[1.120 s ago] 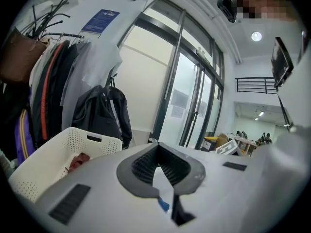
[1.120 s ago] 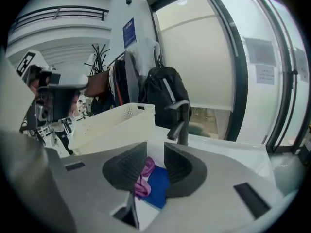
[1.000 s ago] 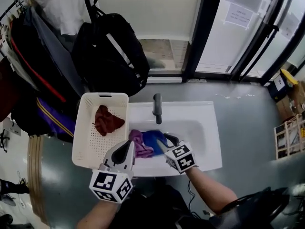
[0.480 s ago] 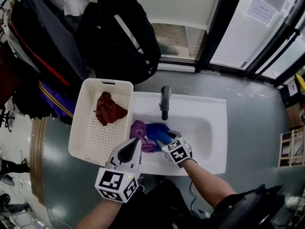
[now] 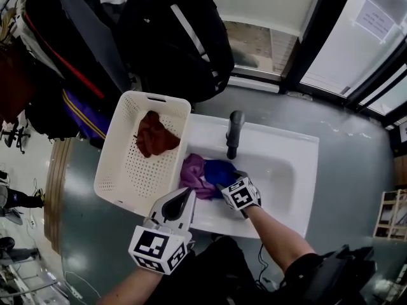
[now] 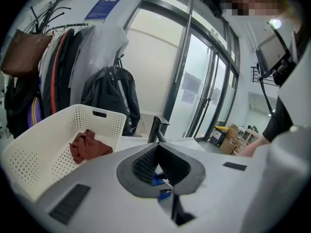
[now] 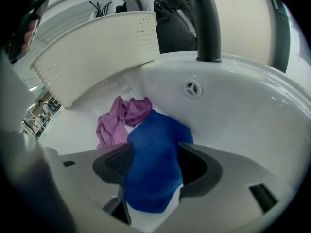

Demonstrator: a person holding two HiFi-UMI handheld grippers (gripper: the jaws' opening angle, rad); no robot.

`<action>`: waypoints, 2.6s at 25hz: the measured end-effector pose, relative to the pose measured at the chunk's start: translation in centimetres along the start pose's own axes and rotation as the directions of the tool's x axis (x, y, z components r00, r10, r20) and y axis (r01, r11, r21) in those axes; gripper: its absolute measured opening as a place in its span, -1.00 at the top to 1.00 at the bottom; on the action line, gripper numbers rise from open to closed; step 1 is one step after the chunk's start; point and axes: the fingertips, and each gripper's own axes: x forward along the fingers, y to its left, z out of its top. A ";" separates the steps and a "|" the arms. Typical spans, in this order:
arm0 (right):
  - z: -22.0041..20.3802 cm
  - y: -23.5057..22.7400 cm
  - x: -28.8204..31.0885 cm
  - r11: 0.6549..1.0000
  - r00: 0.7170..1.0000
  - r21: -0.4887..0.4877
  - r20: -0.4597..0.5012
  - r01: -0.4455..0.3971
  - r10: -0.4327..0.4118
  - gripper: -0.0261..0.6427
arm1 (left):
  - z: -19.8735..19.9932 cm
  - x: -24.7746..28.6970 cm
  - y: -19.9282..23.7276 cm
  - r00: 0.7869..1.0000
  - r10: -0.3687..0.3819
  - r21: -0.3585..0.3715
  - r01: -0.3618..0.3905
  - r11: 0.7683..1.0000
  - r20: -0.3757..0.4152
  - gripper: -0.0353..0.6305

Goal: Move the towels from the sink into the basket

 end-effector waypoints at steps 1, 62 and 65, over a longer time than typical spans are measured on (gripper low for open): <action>-0.2 -0.1 0.4 1.000 1.000 -0.006 -0.009 -0.002 0.002 0.05 | -0.1 0.0 0.1 1.000 0.006 -0.002 -0.006 1.000 -0.003 0.88; 19.2 10.6 -19.6 1.000 0.897 -0.028 0.443 -0.003 0.015 0.66 | 8.6 -10.8 4.2 0.973 -0.063 0.055 0.052 0.997 0.223 0.88; 21.9 12.3 -20.4 0.997 0.884 -0.082 0.467 -0.002 0.040 0.66 | 9.0 -12.0 5.5 0.969 -0.042 0.043 0.032 0.999 0.245 0.88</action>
